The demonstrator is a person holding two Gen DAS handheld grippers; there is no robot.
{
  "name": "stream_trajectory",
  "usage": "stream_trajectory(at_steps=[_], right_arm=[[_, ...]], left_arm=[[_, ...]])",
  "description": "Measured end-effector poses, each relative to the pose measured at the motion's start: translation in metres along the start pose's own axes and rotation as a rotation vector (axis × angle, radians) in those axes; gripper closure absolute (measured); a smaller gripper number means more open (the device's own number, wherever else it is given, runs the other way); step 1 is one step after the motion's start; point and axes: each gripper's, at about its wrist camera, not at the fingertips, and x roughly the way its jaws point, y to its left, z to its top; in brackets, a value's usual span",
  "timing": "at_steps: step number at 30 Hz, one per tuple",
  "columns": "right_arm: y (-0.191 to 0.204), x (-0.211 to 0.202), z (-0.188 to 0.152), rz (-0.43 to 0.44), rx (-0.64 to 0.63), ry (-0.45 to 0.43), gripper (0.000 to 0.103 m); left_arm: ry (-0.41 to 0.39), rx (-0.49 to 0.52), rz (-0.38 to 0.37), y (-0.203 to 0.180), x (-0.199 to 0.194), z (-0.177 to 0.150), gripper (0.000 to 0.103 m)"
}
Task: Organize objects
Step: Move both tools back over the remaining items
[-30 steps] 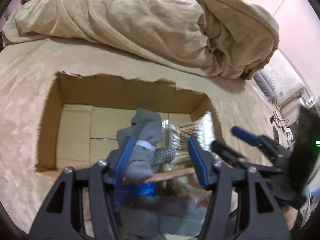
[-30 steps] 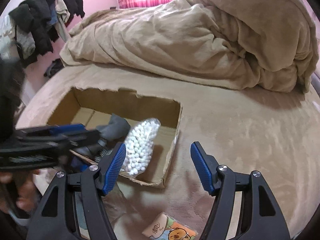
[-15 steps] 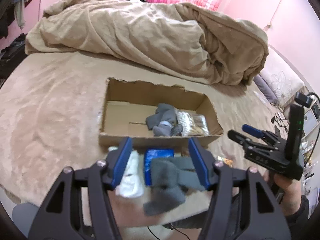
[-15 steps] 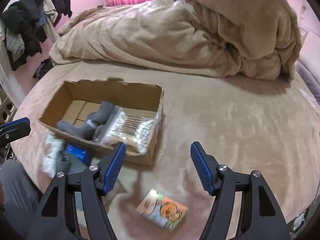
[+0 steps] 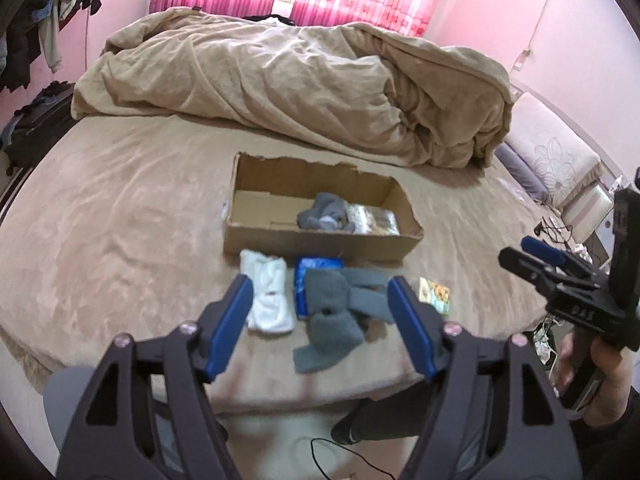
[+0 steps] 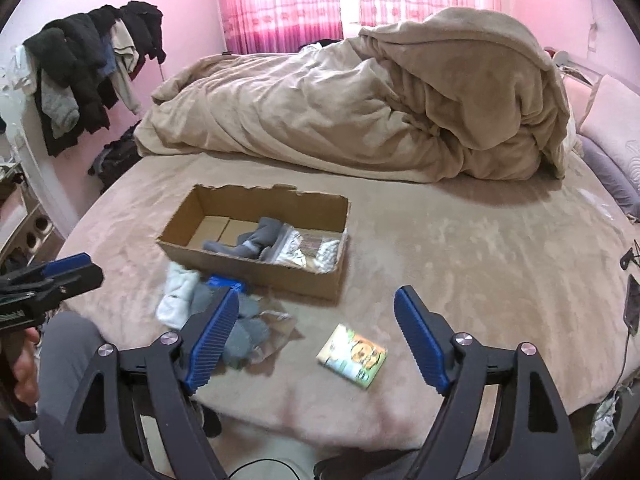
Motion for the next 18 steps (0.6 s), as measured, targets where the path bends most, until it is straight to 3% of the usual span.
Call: stream_trajectory(at_steps=[10,18], right_arm=[[0.008,-0.021,-0.020,0.022,0.012,0.000,0.020],[0.001,-0.004,-0.038,0.017,0.040,0.047,0.014]], left_arm=[[0.027,-0.004,0.004,0.002,-0.007,-0.026,0.032],[0.083,-0.010,0.029,0.005,0.020,-0.041,0.032]])
